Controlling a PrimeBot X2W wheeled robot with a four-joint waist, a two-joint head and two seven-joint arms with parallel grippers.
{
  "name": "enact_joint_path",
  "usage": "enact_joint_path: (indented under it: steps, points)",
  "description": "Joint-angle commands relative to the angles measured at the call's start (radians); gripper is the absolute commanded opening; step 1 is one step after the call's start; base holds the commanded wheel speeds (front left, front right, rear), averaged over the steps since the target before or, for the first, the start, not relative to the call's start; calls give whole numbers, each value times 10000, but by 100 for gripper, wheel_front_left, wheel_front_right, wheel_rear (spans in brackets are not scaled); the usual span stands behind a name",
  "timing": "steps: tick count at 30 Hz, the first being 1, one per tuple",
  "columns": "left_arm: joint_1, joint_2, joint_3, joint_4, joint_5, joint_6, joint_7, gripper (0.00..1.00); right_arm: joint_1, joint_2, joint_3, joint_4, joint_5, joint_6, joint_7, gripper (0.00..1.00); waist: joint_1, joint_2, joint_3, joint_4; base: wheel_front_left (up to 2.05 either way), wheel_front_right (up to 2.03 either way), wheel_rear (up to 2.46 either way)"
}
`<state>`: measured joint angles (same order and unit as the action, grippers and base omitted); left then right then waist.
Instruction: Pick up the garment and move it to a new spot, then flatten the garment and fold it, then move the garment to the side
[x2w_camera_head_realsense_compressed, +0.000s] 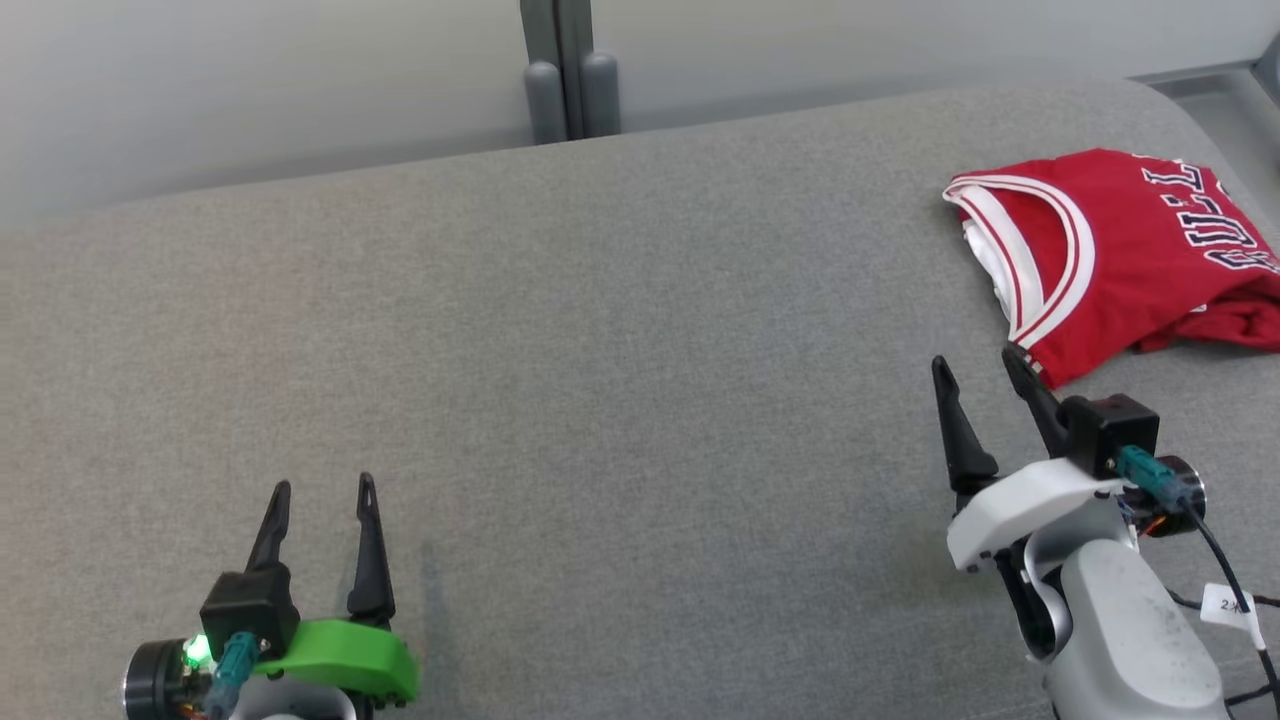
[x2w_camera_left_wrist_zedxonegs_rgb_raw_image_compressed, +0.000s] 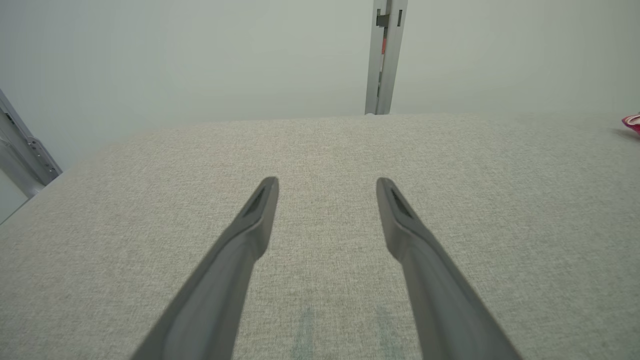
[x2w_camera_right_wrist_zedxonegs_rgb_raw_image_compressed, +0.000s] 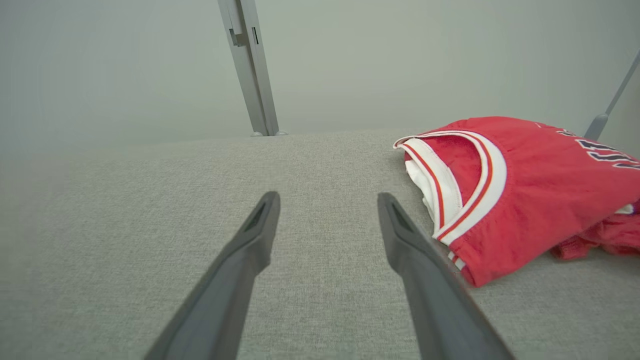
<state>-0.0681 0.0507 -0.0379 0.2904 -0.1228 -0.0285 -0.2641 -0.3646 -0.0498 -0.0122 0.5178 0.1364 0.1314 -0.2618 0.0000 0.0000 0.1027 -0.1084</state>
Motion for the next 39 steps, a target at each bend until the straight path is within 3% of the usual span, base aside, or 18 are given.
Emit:
enact_joint_path:
  steps: [1,20,21,25,39]
  points:
    - [263,16,45,-4,-116,53,6,100,321,-37,44,-84,100,-18,-37,100,0,0,-432,190,0,0,0]
    - [950,17,52,-112,-641,-5,6,100,1077,-32,282,-353,373,-18,-37,100,0,0,-747,451,0,0,0]
    - [822,-6,47,-81,-622,8,1,0,1063,6,269,-345,409,0,3,0,0,0,-749,453,0,0,0]
    - [801,-57,68,268,-723,10,53,0,1278,68,226,-52,509,0,73,0,0,0,-751,459,0,0,0]
    - [524,-44,352,145,-3327,-173,752,0,1475,51,-22,-527,3132,-2,770,0,0,0,-784,528,0,0,0]
